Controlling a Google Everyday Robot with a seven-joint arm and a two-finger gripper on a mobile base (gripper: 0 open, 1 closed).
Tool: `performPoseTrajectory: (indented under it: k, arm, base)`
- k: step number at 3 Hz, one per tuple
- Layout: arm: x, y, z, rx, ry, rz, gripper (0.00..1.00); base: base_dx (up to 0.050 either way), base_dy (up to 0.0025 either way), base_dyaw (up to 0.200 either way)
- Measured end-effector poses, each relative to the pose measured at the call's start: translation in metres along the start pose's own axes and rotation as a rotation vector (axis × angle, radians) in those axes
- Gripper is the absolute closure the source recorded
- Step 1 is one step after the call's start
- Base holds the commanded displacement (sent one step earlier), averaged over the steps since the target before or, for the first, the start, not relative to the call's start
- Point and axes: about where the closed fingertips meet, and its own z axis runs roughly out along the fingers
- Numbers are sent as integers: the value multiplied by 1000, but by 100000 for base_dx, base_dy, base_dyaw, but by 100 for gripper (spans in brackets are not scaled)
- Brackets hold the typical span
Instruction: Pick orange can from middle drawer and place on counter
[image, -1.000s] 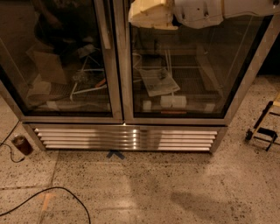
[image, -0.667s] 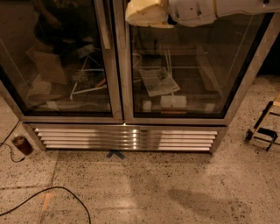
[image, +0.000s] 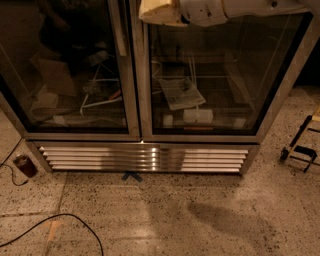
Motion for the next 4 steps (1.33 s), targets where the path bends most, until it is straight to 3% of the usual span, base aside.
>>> performPoseTrajectory:
  k: [4]
  arm:
    - [47, 70, 59, -60, 54, -34, 100]
  base:
    - [0, 0, 0]
